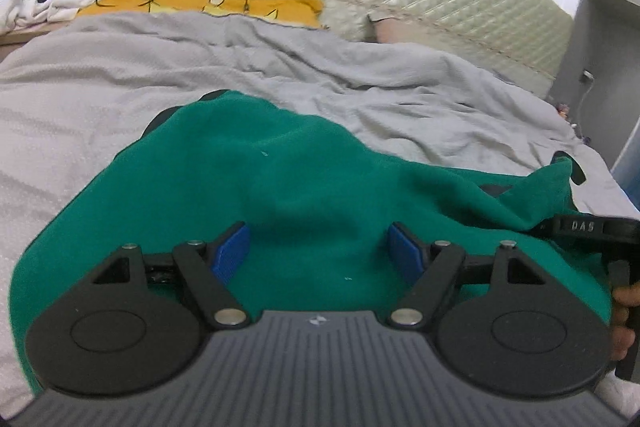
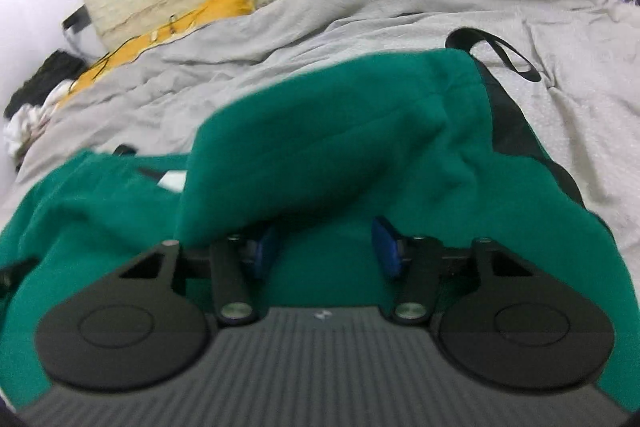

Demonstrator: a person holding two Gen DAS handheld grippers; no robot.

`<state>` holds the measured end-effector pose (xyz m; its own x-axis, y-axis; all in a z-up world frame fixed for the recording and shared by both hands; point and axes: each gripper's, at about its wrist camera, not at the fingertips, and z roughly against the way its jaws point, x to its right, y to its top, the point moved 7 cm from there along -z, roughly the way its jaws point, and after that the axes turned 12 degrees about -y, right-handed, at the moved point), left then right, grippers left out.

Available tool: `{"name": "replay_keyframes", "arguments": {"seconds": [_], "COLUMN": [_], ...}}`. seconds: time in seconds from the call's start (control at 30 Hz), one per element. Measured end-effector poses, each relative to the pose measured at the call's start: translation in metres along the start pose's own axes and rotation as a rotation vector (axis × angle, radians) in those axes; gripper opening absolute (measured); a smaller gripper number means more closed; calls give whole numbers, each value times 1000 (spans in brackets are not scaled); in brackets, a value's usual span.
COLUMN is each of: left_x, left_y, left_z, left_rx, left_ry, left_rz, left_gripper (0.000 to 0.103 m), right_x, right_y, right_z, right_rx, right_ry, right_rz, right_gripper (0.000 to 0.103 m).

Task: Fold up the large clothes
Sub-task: 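Lay the hem down over the bundle and open both grippers, then grasp the folded green hoodie edge with both grippers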

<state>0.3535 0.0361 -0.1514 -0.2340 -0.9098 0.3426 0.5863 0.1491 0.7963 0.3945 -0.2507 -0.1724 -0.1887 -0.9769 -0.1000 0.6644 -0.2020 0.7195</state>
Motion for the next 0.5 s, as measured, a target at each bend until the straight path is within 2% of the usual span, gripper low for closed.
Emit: {"name": "replay_keyframes", "arguments": {"seconds": [0.23, 0.5], "left_x": [-11, -14], "left_y": [7, 9], "left_z": [-37, -44], "left_rx": [-8, -6], "left_ry": [45, 52], "left_rz": [-21, -20], "left_gripper": [81, 82], "right_x": [-14, -16], "right_y": [13, 22], "right_z": [-38, -49], "right_rx": [28, 51], "right_ry": [-32, -37], "right_rz": [41, 29], "right_gripper": [54, 54]}}
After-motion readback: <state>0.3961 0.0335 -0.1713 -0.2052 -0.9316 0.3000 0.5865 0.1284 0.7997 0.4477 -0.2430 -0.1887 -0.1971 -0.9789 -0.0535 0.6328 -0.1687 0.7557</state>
